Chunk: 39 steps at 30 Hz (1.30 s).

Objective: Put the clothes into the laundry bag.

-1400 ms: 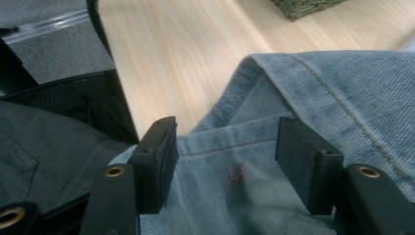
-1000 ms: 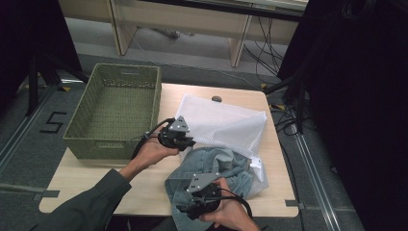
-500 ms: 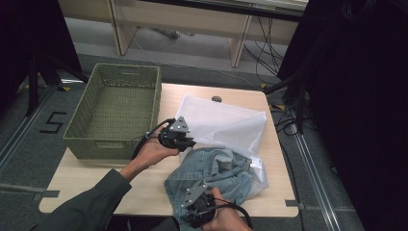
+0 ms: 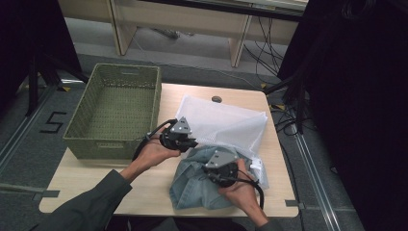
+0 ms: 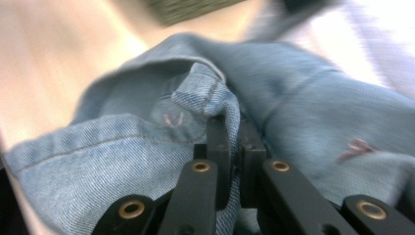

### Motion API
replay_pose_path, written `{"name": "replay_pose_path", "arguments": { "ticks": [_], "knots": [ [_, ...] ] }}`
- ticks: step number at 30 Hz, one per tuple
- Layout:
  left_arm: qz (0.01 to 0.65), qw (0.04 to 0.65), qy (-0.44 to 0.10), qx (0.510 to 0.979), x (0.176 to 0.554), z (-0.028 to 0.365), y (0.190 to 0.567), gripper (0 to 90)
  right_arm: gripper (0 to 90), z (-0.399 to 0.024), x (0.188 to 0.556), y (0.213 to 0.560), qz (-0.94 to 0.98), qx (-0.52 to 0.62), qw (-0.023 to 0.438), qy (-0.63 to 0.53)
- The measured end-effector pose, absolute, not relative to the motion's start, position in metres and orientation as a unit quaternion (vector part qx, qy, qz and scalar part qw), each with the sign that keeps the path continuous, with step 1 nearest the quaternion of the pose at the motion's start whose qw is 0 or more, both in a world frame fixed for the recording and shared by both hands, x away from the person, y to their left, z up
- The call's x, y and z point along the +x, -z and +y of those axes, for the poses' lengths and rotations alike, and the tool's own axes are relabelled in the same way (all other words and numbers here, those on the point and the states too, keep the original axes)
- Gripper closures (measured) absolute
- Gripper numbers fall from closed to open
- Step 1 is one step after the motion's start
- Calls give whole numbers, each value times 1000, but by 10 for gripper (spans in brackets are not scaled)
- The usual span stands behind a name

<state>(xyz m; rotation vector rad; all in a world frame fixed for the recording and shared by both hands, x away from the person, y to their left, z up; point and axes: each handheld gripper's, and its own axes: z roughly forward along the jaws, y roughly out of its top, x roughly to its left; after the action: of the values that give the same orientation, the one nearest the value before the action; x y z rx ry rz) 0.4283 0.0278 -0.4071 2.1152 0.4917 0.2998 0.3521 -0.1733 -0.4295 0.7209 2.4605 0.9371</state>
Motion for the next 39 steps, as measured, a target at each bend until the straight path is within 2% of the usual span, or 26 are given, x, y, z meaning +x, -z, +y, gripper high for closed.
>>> {"name": "replay_pose_path", "arguments": {
  "ticks": [6,16,22,24,28,31,35,39],
  "knots": [
    [183,456,-121,863,422,21,403,883,881,-186,370,416,862,271,244,-351],
    [176,462,-132,859,417,22,391,885,882,-184,388,402,849,291,265,-352],
    [180,458,-123,862,418,24,394,885,882,-190,414,419,838,333,262,-345],
    [181,464,-124,858,418,25,393,886,882,-193,418,414,830,343,267,-349],
    [179,471,-125,854,417,25,386,886,882,-199,421,400,813,349,304,-352],
    [183,473,-122,853,417,26,385,886,882,-197,428,417,823,343,319,-322],
    [184,470,-116,856,420,29,388,884,874,-198,435,446,834,363,296,-290],
    [198,474,-113,851,425,33,390,882,841,-201,435,443,832,368,287,-302]
  ]
}}
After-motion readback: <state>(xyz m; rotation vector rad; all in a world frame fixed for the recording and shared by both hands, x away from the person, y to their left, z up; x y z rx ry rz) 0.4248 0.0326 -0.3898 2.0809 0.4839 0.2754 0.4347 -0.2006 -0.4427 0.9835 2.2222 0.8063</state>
